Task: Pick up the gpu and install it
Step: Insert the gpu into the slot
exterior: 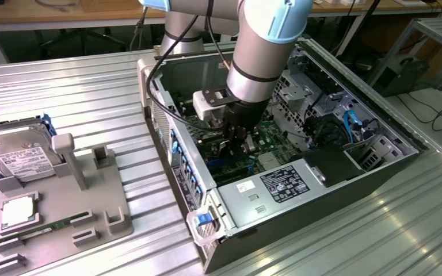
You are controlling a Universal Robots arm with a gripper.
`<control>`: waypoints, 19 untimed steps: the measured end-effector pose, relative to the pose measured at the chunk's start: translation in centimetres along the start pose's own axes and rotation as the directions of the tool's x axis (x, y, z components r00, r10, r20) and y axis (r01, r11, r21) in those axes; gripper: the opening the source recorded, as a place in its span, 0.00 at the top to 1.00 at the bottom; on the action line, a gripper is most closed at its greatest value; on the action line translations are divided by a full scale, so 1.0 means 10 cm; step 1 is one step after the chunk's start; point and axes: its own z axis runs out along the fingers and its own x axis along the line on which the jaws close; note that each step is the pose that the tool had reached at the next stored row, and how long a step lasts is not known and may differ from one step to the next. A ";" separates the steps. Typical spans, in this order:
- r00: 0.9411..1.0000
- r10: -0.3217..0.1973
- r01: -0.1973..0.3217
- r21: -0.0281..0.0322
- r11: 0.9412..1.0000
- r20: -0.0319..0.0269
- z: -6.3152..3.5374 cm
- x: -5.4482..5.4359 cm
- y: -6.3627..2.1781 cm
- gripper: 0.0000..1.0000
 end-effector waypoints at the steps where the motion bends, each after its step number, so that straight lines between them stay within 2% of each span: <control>1: 1.000 0.000 0.000 0.000 1.000 0.000 -0.001 0.00 0.000 0.73; 9: 1.000 0.000 0.000 0.000 1.000 0.000 0.000 0.00 0.000 0.73; 14: 1.000 0.000 0.000 -0.007 1.000 0.000 0.001 0.00 -0.044 0.73; 19: 1.000 0.000 0.000 -0.007 1.000 0.000 0.001 0.00 -0.045 0.73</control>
